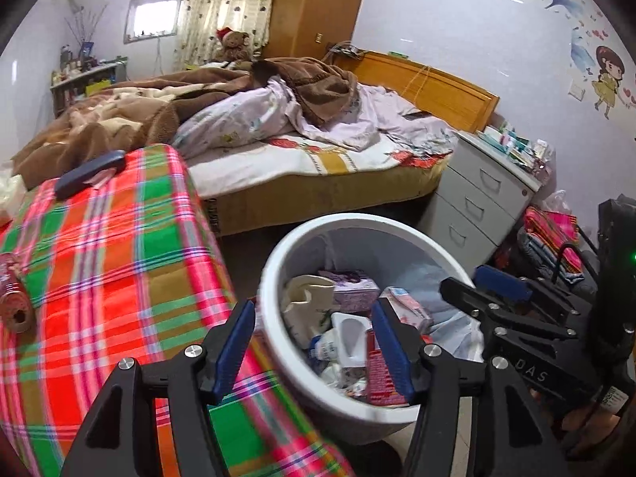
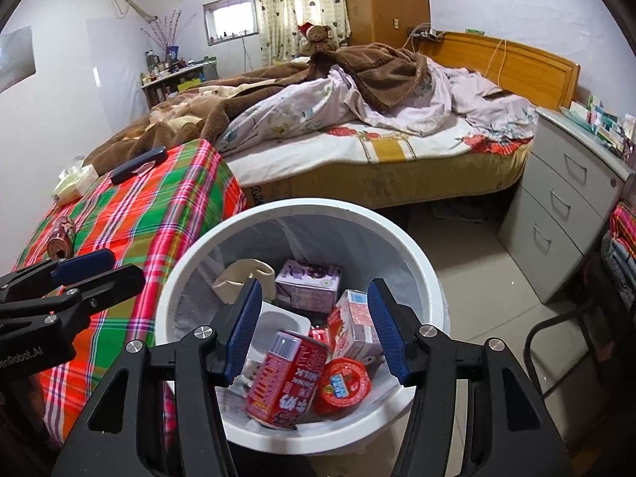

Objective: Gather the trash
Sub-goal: 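Open both grippers to drop the can and plastic cup into the bin, then move both open grippers back over the red can and small clear cup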

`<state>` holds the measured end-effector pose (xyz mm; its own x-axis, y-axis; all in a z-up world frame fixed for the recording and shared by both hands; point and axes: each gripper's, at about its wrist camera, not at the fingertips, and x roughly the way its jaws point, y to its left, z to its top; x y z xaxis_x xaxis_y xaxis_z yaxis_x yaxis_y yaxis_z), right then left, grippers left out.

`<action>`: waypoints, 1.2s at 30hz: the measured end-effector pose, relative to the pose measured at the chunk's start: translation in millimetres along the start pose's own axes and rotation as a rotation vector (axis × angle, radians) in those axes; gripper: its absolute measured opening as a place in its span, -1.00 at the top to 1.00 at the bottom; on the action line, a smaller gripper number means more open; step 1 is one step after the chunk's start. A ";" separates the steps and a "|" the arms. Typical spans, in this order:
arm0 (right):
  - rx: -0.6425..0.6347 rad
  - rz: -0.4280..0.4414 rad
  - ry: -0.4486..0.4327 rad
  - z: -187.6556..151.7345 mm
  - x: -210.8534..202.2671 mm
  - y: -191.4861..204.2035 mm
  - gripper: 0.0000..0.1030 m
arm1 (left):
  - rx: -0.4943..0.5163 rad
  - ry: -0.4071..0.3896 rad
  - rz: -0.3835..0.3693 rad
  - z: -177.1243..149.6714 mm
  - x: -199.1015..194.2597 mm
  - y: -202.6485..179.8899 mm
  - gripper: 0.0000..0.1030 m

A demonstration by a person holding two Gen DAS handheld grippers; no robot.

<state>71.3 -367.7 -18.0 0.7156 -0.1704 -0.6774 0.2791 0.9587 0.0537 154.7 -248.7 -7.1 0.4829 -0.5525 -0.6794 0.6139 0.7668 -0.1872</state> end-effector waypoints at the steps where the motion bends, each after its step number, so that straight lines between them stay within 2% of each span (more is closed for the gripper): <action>1: -0.005 -0.001 -0.006 0.2 -1.3 3.9 -0.11 | -0.002 -0.007 0.008 -1.1 -3.4 2.4 -0.18; 16: -0.070 0.040 -0.084 6.4 -16.4 44.9 -0.11 | -0.100 -0.078 0.064 -14.0 -50.5 56.1 -0.18; 36: -0.181 0.153 -0.129 15.3 -14.2 120.8 -0.11 | -0.203 -0.149 0.205 -33.9 -104.7 141.8 -0.21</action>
<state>104.7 -253.0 9.3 0.8195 -0.0373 -0.5719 0.0509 0.9987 0.0079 170.0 -71.0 13.4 0.6786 -0.4102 -0.6094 0.3649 0.9082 -0.2049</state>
